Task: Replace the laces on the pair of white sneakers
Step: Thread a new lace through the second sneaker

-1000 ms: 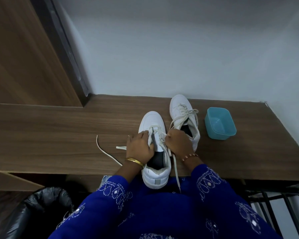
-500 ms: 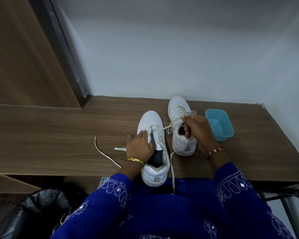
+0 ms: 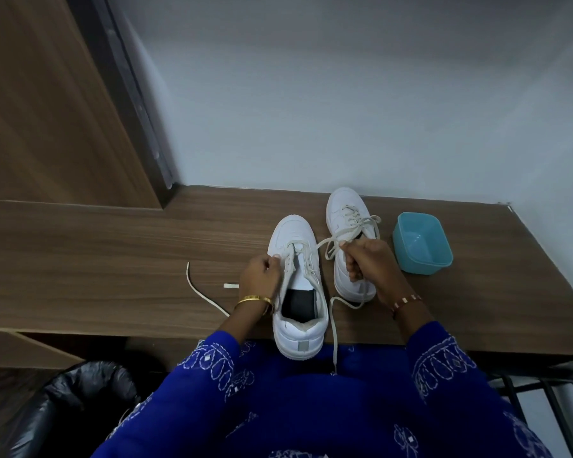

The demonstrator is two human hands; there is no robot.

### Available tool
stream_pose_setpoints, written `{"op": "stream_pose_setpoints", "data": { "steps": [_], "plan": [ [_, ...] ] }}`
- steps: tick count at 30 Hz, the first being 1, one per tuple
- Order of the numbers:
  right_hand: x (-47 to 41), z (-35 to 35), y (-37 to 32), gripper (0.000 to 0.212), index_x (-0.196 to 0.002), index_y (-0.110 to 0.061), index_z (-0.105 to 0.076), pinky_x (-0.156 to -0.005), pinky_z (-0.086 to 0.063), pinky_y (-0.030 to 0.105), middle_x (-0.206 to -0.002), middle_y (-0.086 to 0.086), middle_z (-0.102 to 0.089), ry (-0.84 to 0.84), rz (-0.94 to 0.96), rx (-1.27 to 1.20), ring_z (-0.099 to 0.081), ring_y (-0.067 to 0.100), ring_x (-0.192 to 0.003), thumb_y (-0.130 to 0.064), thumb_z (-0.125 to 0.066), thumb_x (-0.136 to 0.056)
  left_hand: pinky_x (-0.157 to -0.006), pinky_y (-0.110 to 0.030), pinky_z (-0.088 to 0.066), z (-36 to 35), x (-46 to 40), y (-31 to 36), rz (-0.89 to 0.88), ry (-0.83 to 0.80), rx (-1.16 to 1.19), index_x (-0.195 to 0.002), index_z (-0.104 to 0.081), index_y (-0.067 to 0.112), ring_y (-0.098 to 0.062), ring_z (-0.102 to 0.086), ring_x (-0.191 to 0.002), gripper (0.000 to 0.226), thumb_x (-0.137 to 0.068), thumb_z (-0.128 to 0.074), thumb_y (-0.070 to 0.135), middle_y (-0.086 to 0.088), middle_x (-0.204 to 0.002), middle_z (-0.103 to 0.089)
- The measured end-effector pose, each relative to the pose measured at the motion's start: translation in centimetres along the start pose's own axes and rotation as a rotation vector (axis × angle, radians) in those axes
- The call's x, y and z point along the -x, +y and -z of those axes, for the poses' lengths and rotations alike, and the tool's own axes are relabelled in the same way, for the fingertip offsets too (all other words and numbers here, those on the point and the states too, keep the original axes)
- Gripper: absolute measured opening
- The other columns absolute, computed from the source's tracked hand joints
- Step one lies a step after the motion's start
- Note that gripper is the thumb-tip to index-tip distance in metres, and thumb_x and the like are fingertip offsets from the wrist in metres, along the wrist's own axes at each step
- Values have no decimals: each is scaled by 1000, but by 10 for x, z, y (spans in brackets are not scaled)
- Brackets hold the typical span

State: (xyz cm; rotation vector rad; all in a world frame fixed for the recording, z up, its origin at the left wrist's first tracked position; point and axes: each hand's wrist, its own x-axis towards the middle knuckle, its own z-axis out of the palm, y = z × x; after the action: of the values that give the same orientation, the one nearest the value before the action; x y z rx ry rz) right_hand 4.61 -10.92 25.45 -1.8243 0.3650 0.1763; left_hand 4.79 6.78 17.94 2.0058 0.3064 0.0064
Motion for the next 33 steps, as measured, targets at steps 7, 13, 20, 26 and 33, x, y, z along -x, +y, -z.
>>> {"op": "stream_pose_setpoints", "data": {
  "steps": [7,13,20,26,33],
  "plan": [
    [3,8,-1,35,-55,-6,-48,-38,-34,14,-51,7,-44,314,112,-154,-39,8,-37,-7,-51,-90,-86,-50,-49,-4,-35,-22,311,29,371,-65,-52,11,-30,-58,-69,39,-98,-34,20,-12,-65,-60],
    [6,3,-11,33,-60,-9,-51,-37,-34,16,-52,5,-45,260,141,-266,-37,4,-34,-14,-51,-93,-83,-44,-49,-8,-29,-4,313,-8,413,-68,-50,10,-26,-55,-62,35,-98,-37,22,-9,-65,-59],
    [18,3,-56,19,-93,-1,-63,-45,-40,20,-56,2,-53,-59,295,-338,-43,10,-44,-9,-46,-95,-72,-25,-39,7,-15,29,-123,68,-23,-97,-61,5,-17,-54,-84,12,-87,-54,7,-6,-94,-60],
    [26,-7,-94,23,-110,-6,-60,-50,-46,21,-63,5,-59,-205,368,-492,-48,12,-47,-4,-42,-96,-77,-17,-44,-9,28,77,-312,-312,293,-97,-66,0,-5,-58,-82,24,-96,-45,11,-7,-90,-66],
    [15,23,-87,16,-93,-8,-63,-42,-38,20,-53,-3,-58,20,356,-539,-41,9,-40,-3,-48,-92,-50,-13,-44,-3,26,74,-133,-379,569,-59,-49,9,-5,-54,-40,40,-98,-39,10,4,-36,-51]
  ]
}}
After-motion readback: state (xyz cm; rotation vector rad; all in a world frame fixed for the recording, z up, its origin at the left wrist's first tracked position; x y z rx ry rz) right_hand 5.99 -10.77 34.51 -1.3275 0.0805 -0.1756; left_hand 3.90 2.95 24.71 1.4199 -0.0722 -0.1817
